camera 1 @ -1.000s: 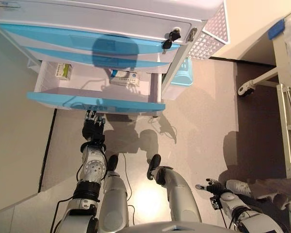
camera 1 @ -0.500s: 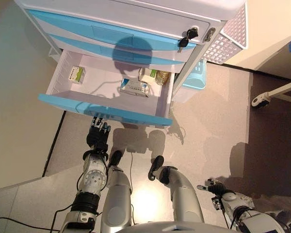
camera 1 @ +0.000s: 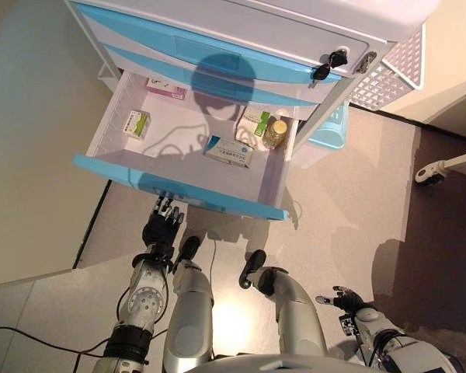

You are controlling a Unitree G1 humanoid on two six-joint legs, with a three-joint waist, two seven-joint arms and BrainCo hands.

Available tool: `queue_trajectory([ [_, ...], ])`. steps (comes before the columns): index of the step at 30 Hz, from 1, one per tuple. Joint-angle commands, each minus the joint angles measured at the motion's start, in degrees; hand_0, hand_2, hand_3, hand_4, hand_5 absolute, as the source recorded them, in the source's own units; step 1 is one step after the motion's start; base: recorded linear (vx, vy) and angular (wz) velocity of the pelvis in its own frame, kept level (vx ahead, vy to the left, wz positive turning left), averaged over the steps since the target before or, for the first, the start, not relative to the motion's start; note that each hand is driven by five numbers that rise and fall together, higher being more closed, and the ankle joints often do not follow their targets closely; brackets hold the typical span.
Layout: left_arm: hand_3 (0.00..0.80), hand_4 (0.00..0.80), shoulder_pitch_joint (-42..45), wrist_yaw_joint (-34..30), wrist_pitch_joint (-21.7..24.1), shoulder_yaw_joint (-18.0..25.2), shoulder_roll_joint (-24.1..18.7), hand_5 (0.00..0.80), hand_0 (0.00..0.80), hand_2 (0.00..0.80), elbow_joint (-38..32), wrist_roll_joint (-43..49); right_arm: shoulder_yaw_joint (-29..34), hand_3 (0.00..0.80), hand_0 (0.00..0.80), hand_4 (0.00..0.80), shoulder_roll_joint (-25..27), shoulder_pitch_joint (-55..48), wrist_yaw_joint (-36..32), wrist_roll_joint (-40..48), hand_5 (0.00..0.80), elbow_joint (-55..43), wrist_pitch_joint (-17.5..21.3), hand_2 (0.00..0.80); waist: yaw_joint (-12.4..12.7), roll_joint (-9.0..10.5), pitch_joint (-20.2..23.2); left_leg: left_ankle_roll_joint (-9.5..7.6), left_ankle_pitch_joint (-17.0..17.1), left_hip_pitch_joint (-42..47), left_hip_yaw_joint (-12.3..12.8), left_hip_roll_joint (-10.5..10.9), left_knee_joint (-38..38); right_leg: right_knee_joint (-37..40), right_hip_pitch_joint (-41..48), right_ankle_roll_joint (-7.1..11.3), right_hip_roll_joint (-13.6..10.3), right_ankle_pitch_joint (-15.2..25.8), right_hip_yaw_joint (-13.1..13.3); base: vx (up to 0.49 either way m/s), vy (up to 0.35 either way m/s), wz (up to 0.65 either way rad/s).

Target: Open the drawer and pick up the medicine

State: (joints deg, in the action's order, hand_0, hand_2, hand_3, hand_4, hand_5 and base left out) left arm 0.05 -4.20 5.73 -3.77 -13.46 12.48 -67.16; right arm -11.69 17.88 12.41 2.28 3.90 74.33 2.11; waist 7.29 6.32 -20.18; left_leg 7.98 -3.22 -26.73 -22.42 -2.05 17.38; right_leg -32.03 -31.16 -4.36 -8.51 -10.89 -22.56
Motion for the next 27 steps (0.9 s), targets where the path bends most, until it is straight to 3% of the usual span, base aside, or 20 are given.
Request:
queue_trajectory([
  [1, 0.800, 0.800, 1.78, -6.56, 2.76, -0.52, -1.77, 0.800, 0.800, 0.800, -15.17, -1.81, -0.55, 0.000, 0.000, 0.000, 2.58, -2.96, 0.46, -0.85, 0.000, 1.31, -0.29, 0.000, 0.78, -0.96, 2.82, -4.86, 6.64, -4.96, 0.17, 5.48, -0.30, 1.79, 2.53, 6.22, 1.41, 2.13, 0.23, 0.004, 0.000, 0.07],
  [7, 0.800, 0.800, 4.72, -7.10, 0.64, -1.97, -3.13, 0.800, 0.800, 0.800, -14.89, -3.03, -0.30, 0.000, 0.000, 0.000, 3.06, -3.11, 0.72, -0.89, 0.000, 1.30, -0.41, 0.000, 1.50, -1.18, 2.32, -5.01, 6.95, -4.88, -0.21, 5.69, -0.46, 1.87, 2.94, 6.41, 1.36, 2.28, -0.09, 0.001, -0.001, 0.01],
  [8, 0.612, 0.612, 5.00, -7.06, 0.54, -2.50, -3.62, 0.612, 0.612, 0.612, -14.72, -2.70, -0.33, 0.000, 0.000, 0.000, 3.11, -3.04, 0.78, -0.86, 0.000, 1.39, -0.46, 0.000, 1.51, -1.22, 2.27, -5.05, 6.97, -4.83, -0.25, 5.73, -0.50, 1.95, 2.99, 6.44, 1.36, 2.36, -0.08, 0.000, 0.000, 0.00],
  [9, 0.000, 0.000, 5.40, -6.95, -0.03, -3.12, -4.61, 0.000, 0.000, 0.000, -13.73, -2.04, -0.34, 0.000, 0.000, 0.000, 3.31, -2.94, 0.77, -0.66, 0.000, 1.24, -0.52, 0.000, 1.42, -1.31, 2.30, -5.08, 7.07, -4.70, -0.19, 5.66, -0.65, 2.05, 3.13, 6.52, 1.29, 2.50, -0.12, 0.015, 0.019, 0.04],
  [14, 0.000, 0.000, 5.91, -7.25, -0.70, -2.65, -5.42, 0.000, 0.000, 0.000, -11.27, -0.79, 0.00, 0.000, 0.000, 0.000, 3.64, -2.99, 0.74, -0.52, 0.000, 1.29, -0.62, 0.000, 1.17, -1.26, 2.82, -5.12, 7.03, -4.42, 0.22, 5.57, -1.07, 2.94, 3.48, 6.68, 1.35, 2.86, 0.10, 0.019, 0.021, 0.05],
  [17, 0.000, 0.000, 5.09, -2.30, 2.99, 3.57, -3.17, 0.000, 0.000, 0.000, -5.15, 3.11, 1.19, 0.000, 0.000, 0.000, 3.44, -3.68, 1.02, 0.22, 0.000, 1.47, -0.72, 0.000, 0.82, -1.16, 4.19, -5.17, 6.94, -3.30, 0.78, 5.50, -1.88, 4.64, 4.82, 6.93, 1.40, 3.58, 0.73, 0.058, 0.049, 0.02],
  [22, 0.000, 0.000, 4.96, 3.29, 4.65, 9.37, -3.17, 0.000, 0.000, 0.000, 1.47, 11.79, 2.70, 0.000, 0.000, 0.000, 3.80, -4.06, 1.48, 1.32, 0.000, 0.74, -0.85, 0.000, -0.13, -1.34, 7.19, -5.35, 6.88, -0.71, 2.20, 4.94, -4.38, 8.30, 7.73, 7.66, 1.56, 5.07, 1.94, 0.098, 0.072, -0.04],
  [24, 0.000, 0.000, 3.13, 5.89, 5.07, 13.05, -3.81, 0.000, 0.000, 0.000, 12.87, 19.31, 4.01, 0.000, 0.000, 0.000, 4.17, -3.70, 1.98, 2.58, 0.000, -0.31, -0.23, 0.000, -1.20, -1.75, 9.63, -5.19, 7.22, 3.17, 4.00, 4.14, -7.84, 13.57, 11.96, 8.65, 1.84, 6.73, 3.30, 0.124, 0.135, -0.20],
  [27, 0.000, 0.000, 2.03, 8.58, 5.50, 14.48, -4.04, 0.000, 0.000, 0.000, 18.93, 22.98, 4.80, 0.000, 0.000, 0.000, 4.41, -3.52, 2.24, 3.79, 0.000, -1.37, 0.18, 0.000, -1.90, -2.27, 10.93, -5.19, 7.92, 6.31, 5.09, 3.87, -10.64, 17.17, 15.30, 9.19, 1.69, 8.15, 3.60, 0.159, 0.153, -0.35],
])
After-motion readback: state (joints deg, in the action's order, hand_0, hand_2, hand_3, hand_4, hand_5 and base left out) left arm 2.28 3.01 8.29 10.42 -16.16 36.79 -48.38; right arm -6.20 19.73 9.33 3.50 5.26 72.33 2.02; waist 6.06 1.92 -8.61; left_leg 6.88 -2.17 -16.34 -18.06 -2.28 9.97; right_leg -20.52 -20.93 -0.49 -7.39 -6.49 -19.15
